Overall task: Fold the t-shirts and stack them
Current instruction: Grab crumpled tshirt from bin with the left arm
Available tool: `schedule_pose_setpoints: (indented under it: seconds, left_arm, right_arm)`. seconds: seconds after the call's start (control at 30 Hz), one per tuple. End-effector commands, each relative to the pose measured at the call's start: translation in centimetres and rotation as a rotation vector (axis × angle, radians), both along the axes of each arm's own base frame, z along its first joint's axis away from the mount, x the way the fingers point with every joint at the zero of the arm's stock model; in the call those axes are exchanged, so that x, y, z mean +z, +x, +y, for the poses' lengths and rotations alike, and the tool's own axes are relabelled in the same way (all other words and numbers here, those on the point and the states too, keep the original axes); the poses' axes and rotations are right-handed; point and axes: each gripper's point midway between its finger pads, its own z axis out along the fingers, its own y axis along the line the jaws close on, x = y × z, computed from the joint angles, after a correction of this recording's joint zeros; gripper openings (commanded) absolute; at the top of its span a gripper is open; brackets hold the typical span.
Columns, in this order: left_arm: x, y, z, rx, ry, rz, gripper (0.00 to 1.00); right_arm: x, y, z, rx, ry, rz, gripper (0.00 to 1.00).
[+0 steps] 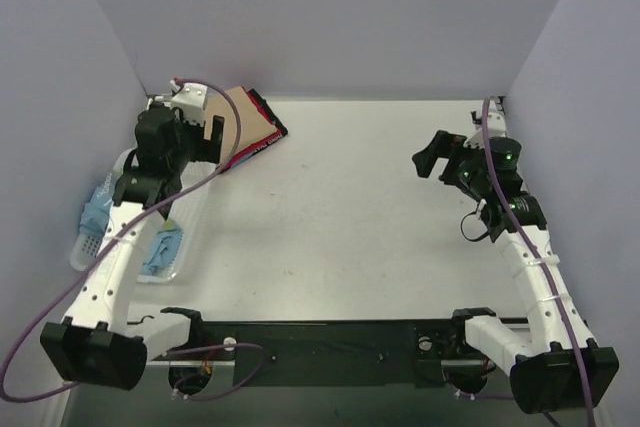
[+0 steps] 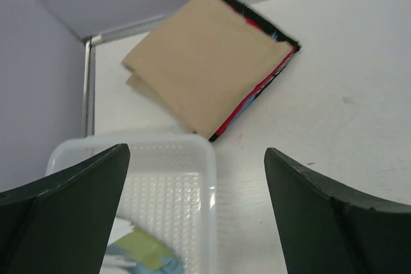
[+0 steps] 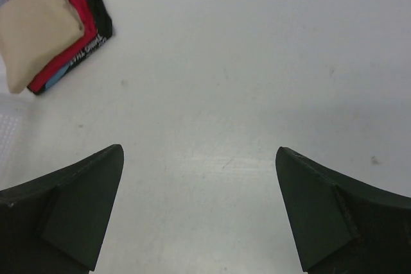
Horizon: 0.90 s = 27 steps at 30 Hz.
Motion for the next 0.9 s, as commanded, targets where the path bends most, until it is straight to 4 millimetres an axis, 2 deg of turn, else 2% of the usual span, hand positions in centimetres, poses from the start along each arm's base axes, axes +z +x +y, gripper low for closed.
schedule_pose_setpoints:
  seconds: [0.0,0.03,0.07,0.1,0.13,0.17,0.2,0.23,0.27,0.3,0.33,0.37,0.4,0.43,0.5,0.53,0.57,0.67,0.77,0.8,0.83,0.87]
  left_arm:
    - [-8.7,-3.7,9.4,0.319,0.032,0.563,0.95]
    - [-9.5,-4.5,10.9,0.366,0.008,0.631,0.88]
    - [-10.5,-4.9,14.7,0.473,-0.032,0.680,0.85]
    - [-10.9,-5.2,16.5,0.524,-0.026,0.697,0.82]
    - [-12.2,-6.1,19.2,0.631,0.099,0.748,0.82]
    - [-12.3,-5.5,20.1,0.599,0.184,0.734,0.82]
    - [-13.8,-6.1,20.6,0.620,0.221,0.761,0.83]
    - [-13.8,-5.5,21.1,0.621,0.251,0.728,0.86]
    - [-15.0,-6.1,21.3,0.623,0.265,0.753,0.88]
    - [-15.1,-5.4,21.9,0.632,0.299,0.728,0.91]
    - [-16.3,-6.1,22.6,0.654,0.346,0.763,0.94]
    - [-16.6,-5.8,23.2,0.650,0.395,0.759,0.96]
    - [-18.3,-6.4,23.6,0.649,0.437,0.815,0.96]
    - [-18.9,-6.2,23.8,0.638,0.461,0.827,0.97]
    - [-22.4,-6.5,24.1,0.609,0.492,0.929,0.97]
    - [-23.2,-6.6,24.2,0.609,0.500,0.954,0.97]
    - [-24.8,-6.6,24.3,0.596,0.514,1.002,0.97]
    - [-27.0,-6.8,25.2,0.614,0.566,1.064,0.97]
    - [-29.3,-7.4,25.3,0.583,0.597,1.116,0.97]
    - [-29.7,-7.6,25.3,0.579,0.598,1.130,0.95]
    - [-30.3,-7.7,25.0,0.570,0.584,1.152,0.85]
    - [-30.4,-7.8,24.8,0.565,0.574,1.167,0.60]
  right_arm:
    - [-2.2,-2.3,4.2,0.161,-0.026,0.128,1.00]
    - [-2.3,-2.4,4.6,0.172,-0.041,0.128,1.00]
    - [-2.7,-2.7,5.7,0.207,-0.049,0.132,1.00]
    - [-2.7,-2.7,6.2,0.222,-0.048,0.127,1.00]
    - [-3.2,-2.9,6.9,0.244,-0.044,0.138,1.00]
    - [-3.4,-2.9,7.4,0.260,-0.039,0.144,1.00]
    - [-3.8,-3.0,7.9,0.269,-0.031,0.157,1.00]
    - [-4.1,-2.9,8.3,0.277,-0.030,0.170,1.00]
    - [-4.2,-3.1,8.9,0.297,-0.030,0.180,1.00]
    - [-4.3,-3.1,9.3,0.308,-0.034,0.193,1.00]
    - [-4.5,-3.3,9.8,0.325,-0.042,0.202,1.00]
    - [-4.4,-3.0,10.1,0.324,-0.050,0.202,1.00]
    - [-4.5,-3.3,10.8,0.347,-0.060,0.209,1.00]
    - [-4.5,-3.1,11.0,0.348,-0.070,0.211,1.00]
    - [-4.3,-3.0,12.1,0.372,-0.099,0.211,1.00]
    - [-4.6,-3.2,12.6,0.380,-0.126,0.215,1.00]
    - [-4.4,-3.2,13.3,0.397,-0.140,0.212,1.00]
    - [-4.8,-2.8,13.3,0.359,-0.186,0.224,1.00]
    - [-5.0,-2.9,13.5,0.346,-0.174,0.244,1.00]
    - [-4.9,-3.0,13.5,0.348,-0.170,0.242,1.00]
    - [-4.9,-3.1,13.4,0.350,-0.176,0.240,1.00]
    - [-4.9,-3.2,13.4,0.354,-0.179,0.237,1.00]
